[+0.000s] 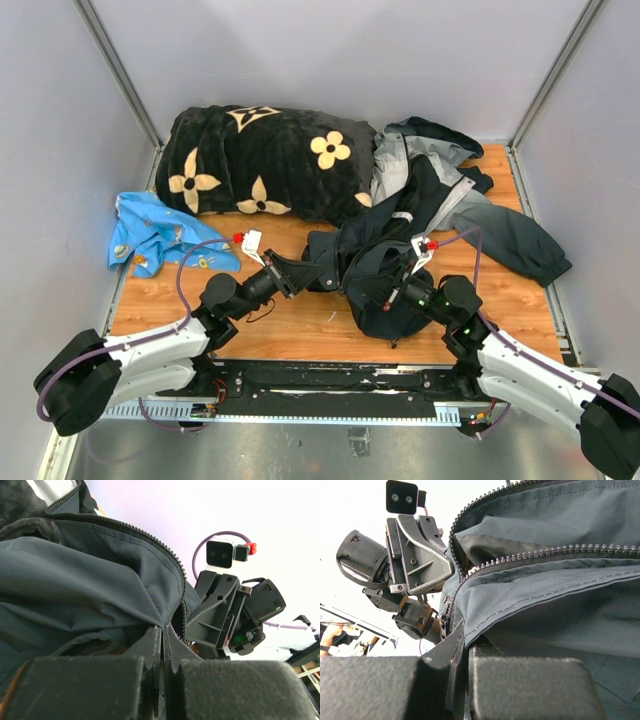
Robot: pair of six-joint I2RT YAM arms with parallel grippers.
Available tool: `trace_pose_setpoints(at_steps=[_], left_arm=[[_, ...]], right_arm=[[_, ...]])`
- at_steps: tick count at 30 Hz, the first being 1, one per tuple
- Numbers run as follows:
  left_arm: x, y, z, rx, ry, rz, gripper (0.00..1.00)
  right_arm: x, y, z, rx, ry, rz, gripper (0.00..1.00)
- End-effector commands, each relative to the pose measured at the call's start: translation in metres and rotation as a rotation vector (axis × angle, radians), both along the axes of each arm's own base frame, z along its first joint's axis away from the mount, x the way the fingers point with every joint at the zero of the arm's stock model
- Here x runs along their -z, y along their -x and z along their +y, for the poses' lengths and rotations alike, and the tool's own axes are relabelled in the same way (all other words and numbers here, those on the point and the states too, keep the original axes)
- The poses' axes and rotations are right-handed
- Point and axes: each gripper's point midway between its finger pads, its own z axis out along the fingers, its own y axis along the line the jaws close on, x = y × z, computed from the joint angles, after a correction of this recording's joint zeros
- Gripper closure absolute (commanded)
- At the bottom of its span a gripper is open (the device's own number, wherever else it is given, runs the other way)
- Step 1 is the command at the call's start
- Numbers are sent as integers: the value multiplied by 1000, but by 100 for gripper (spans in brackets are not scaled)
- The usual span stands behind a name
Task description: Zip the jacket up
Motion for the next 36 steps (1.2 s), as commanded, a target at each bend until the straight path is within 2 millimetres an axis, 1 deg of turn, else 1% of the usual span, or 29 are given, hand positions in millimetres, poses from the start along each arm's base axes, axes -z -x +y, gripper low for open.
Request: trace_pose_setpoints(at_steps=[1,9,14,21,27,33,36], left_arm=[[-10,6,3,-5,16,-71,100],[-7,0,8,-57,-16,-86,100],[-10,-2,9,-72,-16,-99,100],[-13,-5,11,-96,-53,-148,100],[-16,-7,14,-118,-81,-190,100],[-11,-7,13,-112,-95,-183,100],[-13,-7,12,-109,-89,-184,100]], right_arm=[[-34,-4,-1,14,-61,-22,99],[-27,-1,-1,6,3,50,99],[-22,0,2,-17,56,106,99],[-14,3,7,-43,70,176,99],[-13,3,8,-45,78,189,99],[-16,2,9,-46,53,183,99],[-14,2,10,-51,58,187,99]])
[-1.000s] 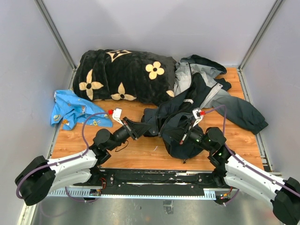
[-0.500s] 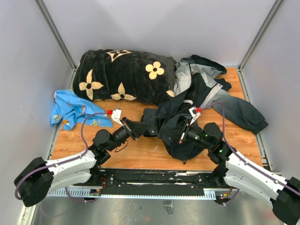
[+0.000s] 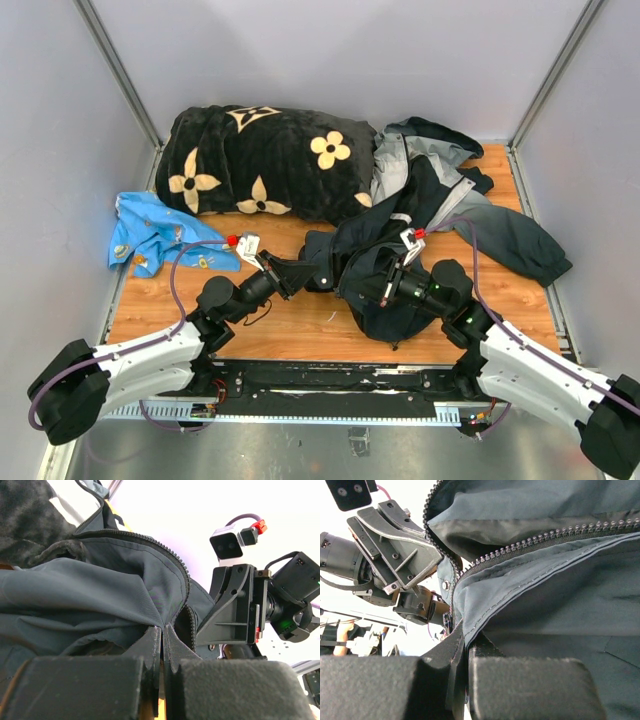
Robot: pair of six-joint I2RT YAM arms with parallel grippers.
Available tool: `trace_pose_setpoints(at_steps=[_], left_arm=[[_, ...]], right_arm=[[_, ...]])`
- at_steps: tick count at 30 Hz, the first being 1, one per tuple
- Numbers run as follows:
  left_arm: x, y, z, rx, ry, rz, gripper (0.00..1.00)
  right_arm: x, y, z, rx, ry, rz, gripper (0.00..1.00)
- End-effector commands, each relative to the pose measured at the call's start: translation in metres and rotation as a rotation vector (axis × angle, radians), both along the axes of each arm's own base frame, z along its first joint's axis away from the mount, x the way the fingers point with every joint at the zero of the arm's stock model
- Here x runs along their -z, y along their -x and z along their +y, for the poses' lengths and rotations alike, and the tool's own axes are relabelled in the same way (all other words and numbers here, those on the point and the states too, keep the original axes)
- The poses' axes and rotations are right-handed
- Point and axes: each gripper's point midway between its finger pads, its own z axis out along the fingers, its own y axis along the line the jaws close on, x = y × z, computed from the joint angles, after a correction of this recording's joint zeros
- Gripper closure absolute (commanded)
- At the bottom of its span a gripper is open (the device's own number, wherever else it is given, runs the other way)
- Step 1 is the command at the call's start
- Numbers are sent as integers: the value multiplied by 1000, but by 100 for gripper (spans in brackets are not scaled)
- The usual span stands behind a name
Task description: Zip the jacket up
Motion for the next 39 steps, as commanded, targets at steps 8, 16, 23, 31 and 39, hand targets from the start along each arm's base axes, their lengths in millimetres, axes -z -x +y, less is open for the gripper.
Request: trace_pose_setpoints(at_steps=[8,16,23,31,39], left_arm=[[-23,2,-3,14,40,-54,100],[-22,3,-5,18,38,-50,100],[-22,4,-5,20,41,-49,100],[-25,4,-4,15,50,-49,100],[-20,0,0,-16,54,-30,100]], right_arm=[[-21,-5,4,-2,-59,-37,99],[-23,-6,5,1,-67,-41,99],[-16,-9,5,13,-52,-25,99],[-12,-10,3,23,-39,-13,99],[-10,-9,1,26,-22,-14,99]])
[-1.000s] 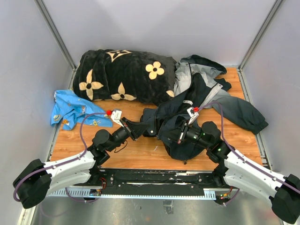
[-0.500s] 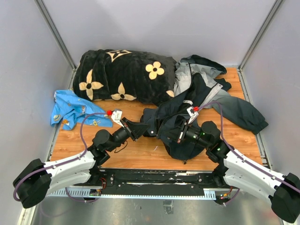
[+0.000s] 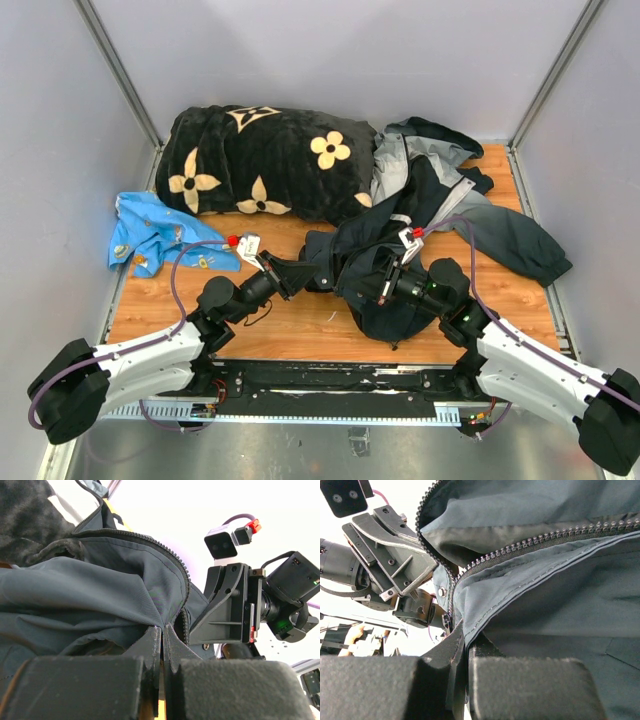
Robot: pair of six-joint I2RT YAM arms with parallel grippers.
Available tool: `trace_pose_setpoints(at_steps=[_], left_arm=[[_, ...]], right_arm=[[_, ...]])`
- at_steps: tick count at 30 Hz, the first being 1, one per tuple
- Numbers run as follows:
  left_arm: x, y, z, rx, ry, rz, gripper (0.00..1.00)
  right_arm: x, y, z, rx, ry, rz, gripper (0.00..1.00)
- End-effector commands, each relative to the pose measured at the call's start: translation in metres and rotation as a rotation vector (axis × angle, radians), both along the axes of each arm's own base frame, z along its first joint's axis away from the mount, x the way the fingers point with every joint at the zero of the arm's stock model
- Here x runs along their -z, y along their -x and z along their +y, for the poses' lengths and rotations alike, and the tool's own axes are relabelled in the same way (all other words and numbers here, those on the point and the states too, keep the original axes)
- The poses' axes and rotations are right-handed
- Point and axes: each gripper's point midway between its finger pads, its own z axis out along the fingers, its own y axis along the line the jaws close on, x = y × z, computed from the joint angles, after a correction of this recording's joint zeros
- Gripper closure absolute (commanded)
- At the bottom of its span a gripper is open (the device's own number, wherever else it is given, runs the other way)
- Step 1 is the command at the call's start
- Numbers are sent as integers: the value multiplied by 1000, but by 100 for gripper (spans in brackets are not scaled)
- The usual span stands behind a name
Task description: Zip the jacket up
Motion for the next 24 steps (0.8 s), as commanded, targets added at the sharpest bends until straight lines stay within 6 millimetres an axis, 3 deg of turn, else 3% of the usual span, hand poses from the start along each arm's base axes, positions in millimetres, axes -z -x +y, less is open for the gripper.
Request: trace_pose_setpoints(at_steps=[1,24], left_arm=[[-19,-2,2,-25,53,-32,100],[-18,1,-4,12,47,-21,100]], right_arm=[[-12,-4,-2,17,-14,-31,99],[-19,-7,0,23,-46,-46,99]])
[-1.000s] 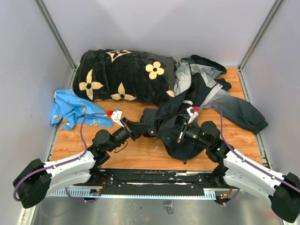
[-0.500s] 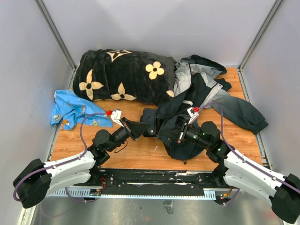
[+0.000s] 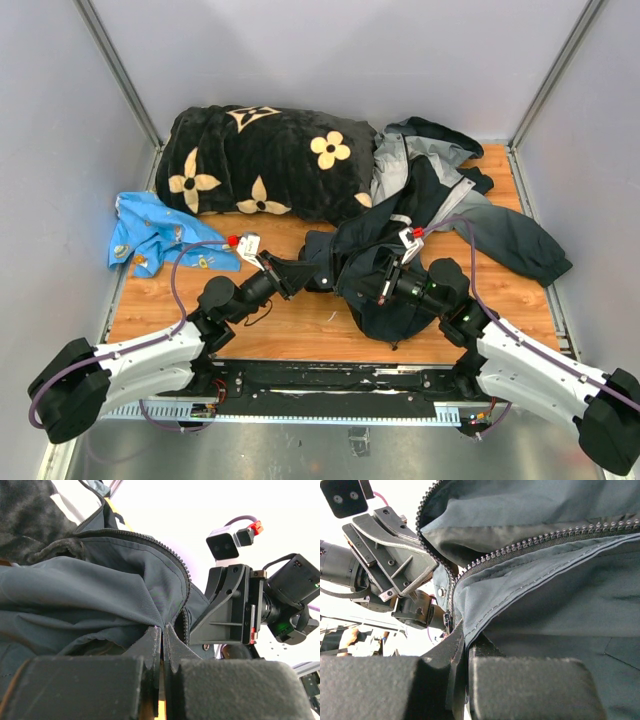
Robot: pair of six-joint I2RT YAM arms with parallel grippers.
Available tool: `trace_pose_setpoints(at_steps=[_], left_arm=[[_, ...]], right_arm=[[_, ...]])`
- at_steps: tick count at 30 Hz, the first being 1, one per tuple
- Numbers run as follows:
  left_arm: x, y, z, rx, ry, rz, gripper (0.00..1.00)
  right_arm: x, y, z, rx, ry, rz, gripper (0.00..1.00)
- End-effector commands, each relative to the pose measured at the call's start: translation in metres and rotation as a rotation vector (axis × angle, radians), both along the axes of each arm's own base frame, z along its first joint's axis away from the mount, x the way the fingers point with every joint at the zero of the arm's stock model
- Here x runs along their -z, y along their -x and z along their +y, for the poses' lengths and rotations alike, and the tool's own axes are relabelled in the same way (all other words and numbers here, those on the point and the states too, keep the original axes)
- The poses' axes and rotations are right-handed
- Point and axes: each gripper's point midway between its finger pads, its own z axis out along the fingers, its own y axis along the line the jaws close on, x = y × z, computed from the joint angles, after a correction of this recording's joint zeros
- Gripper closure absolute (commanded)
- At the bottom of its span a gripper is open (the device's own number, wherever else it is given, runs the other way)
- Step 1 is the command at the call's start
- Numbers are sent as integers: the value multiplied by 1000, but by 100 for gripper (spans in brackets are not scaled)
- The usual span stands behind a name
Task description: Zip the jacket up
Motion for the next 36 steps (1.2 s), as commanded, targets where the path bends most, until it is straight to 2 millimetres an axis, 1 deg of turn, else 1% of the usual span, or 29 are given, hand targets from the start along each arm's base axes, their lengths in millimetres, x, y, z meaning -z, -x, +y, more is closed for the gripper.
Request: trace_pose_setpoints(at_steps=[1,13,22,27,32,36], left_arm=[[-17,3,-5,23,37,-34,100],[-18,6,-5,32,40,-36,100],[-13,8,-4,36,33,-30,100],[-8,8,-5,33,-5,-54,100],[-5,5,1,-5,-59,-86,100],[-2,5,0,3,-83,-93,100]], right_arm=[[-22,-6,0,16,-53,-51,99],[-19,-11,-2,55,-68,-25,99],[-18,-15,-3,87,-86,6,99],[-14,-13,1,61,-59,35,99],[-4,-12,1,53,-2,68,99],[-6,-11,2,47,-13,63,99]])
